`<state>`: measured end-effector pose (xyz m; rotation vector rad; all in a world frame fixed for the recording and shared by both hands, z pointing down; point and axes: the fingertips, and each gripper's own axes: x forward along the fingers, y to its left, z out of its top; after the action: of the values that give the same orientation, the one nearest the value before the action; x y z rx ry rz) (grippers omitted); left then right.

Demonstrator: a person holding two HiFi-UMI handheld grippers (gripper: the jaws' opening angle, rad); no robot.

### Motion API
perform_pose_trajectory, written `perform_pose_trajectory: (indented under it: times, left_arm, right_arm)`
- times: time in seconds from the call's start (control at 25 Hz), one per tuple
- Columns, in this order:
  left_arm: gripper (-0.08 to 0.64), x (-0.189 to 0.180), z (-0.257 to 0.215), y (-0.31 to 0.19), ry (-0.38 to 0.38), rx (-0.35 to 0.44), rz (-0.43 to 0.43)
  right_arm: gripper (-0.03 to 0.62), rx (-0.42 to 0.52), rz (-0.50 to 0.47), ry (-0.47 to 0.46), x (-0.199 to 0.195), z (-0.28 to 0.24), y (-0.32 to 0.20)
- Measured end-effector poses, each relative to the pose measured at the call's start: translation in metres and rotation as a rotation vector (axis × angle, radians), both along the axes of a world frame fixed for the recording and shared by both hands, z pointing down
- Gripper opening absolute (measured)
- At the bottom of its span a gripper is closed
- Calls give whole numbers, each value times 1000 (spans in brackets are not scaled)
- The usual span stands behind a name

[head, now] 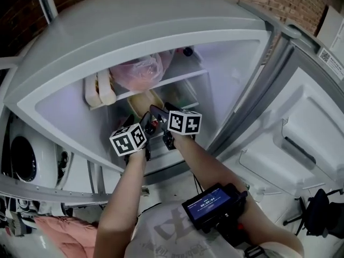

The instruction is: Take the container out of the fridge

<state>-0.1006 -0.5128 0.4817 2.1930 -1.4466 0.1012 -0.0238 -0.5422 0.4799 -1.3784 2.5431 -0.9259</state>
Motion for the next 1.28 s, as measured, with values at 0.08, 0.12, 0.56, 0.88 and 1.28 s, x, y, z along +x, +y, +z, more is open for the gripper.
perform_pose_trajectory:
  times: [0.08,0.12,0.56,0.88,1.28]
  left_arm:
    - [321,2,2,-2,14,-22,2]
    - [321,3,3,-4,27,-36,5]
    - [252,13,5,3,149,-64,47]
    - [232,12,1,24,140,-32,34]
    - [231,24,8,76,105,-6,42]
  right_arm:
    - [332,-38,-7,-25,-2,5,-2]
    - [326,-55,-8,-35,-2,7,-2]
    - [248,-95,14,-34,-2,10,6]
    - [224,-62,-8,-53,1,8,31]
    - [216,-20,-39,-46,15,9,82]
